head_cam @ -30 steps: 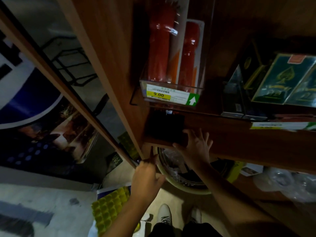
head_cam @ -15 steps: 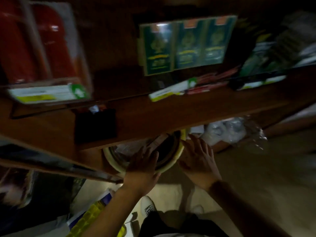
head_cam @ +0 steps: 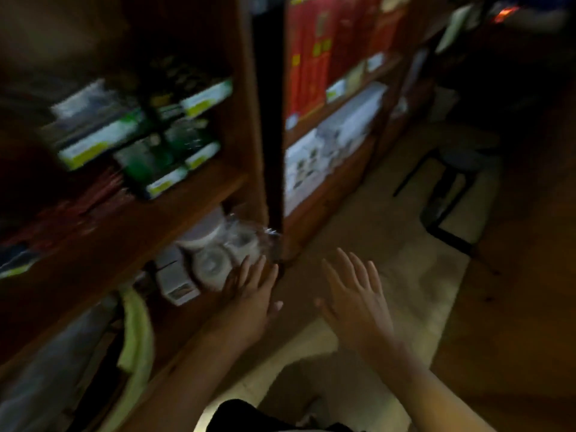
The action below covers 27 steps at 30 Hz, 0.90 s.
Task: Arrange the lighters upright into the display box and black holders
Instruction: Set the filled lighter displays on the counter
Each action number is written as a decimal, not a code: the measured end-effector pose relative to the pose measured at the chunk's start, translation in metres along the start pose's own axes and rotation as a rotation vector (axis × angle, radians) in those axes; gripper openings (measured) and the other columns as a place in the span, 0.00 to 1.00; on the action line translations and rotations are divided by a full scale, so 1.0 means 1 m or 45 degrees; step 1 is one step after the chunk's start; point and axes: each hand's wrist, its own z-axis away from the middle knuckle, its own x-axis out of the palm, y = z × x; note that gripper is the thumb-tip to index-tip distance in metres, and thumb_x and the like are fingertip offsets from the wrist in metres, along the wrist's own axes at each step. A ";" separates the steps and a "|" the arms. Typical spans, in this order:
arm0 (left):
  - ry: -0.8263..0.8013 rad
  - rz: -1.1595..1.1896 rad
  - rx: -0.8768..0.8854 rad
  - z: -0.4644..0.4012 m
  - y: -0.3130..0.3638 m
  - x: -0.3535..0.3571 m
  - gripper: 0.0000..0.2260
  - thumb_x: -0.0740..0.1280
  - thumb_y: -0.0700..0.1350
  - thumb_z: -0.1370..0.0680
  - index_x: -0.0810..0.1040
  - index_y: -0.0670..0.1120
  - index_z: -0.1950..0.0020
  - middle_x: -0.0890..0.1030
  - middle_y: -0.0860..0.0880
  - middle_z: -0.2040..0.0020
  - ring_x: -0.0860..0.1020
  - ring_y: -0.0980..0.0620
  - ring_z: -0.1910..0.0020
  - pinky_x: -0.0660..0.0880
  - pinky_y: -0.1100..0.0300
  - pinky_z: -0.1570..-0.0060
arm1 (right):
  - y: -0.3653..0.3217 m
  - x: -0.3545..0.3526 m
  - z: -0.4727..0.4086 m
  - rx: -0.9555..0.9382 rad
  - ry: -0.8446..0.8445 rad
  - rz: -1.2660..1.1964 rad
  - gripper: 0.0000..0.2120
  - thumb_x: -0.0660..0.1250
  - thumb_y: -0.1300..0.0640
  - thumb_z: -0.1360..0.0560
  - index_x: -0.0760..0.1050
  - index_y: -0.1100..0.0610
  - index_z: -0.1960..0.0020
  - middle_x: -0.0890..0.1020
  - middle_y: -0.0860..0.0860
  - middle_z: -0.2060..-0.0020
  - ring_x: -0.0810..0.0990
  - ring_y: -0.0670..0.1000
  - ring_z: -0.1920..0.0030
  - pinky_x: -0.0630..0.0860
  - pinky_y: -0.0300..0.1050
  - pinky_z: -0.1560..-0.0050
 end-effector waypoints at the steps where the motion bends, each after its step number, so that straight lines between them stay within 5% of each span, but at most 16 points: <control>1: -0.014 -0.001 0.042 -0.019 0.024 -0.007 0.31 0.54 0.60 0.18 0.43 0.56 0.19 0.38 0.52 0.19 0.33 0.48 0.21 0.42 0.45 0.24 | 0.024 -0.007 0.001 0.065 0.020 -0.020 0.34 0.55 0.35 0.22 0.53 0.46 0.20 0.54 0.52 0.20 0.51 0.57 0.21 0.47 0.60 0.22; 5: -0.004 -0.056 0.282 -0.096 0.111 -0.035 0.31 0.54 0.61 0.18 0.44 0.56 0.19 0.38 0.53 0.19 0.34 0.47 0.21 0.41 0.43 0.24 | 0.115 -0.031 -0.007 0.306 0.078 -0.046 0.35 0.54 0.35 0.22 0.47 0.44 0.20 0.48 0.51 0.20 0.44 0.57 0.20 0.40 0.58 0.24; 12: -0.066 -0.170 0.588 -0.241 0.221 -0.058 0.32 0.53 0.63 0.18 0.42 0.56 0.19 0.41 0.51 0.18 0.37 0.46 0.21 0.40 0.45 0.24 | 0.251 -0.033 -0.049 0.694 0.099 -0.055 0.36 0.62 0.37 0.23 0.51 0.44 0.21 0.52 0.52 0.20 0.49 0.57 0.21 0.43 0.59 0.24; 17: -0.061 -0.199 0.723 -0.346 0.288 -0.068 0.33 0.53 0.63 0.19 0.42 0.56 0.19 0.42 0.49 0.18 0.39 0.45 0.20 0.44 0.44 0.22 | 0.337 -0.043 -0.100 0.902 0.014 -0.156 0.38 0.58 0.34 0.23 0.46 0.46 0.20 0.47 0.53 0.20 0.44 0.57 0.20 0.42 0.60 0.22; 23: -0.013 -0.180 0.858 -0.447 0.372 -0.093 0.33 0.54 0.62 0.18 0.43 0.54 0.19 0.44 0.48 0.18 0.41 0.45 0.20 0.46 0.43 0.22 | 0.420 -0.083 -0.143 1.039 0.247 -0.058 0.35 0.61 0.38 0.23 0.58 0.52 0.22 0.59 0.58 0.22 0.57 0.60 0.22 0.58 0.64 0.25; 27: 0.031 -0.193 0.931 -0.511 0.427 -0.108 0.33 0.55 0.62 0.18 0.43 0.54 0.19 0.45 0.48 0.18 0.42 0.44 0.20 0.46 0.44 0.22 | 0.485 -0.105 -0.176 1.130 0.315 -0.078 0.35 0.60 0.37 0.22 0.56 0.50 0.21 0.57 0.56 0.22 0.54 0.58 0.22 0.55 0.62 0.23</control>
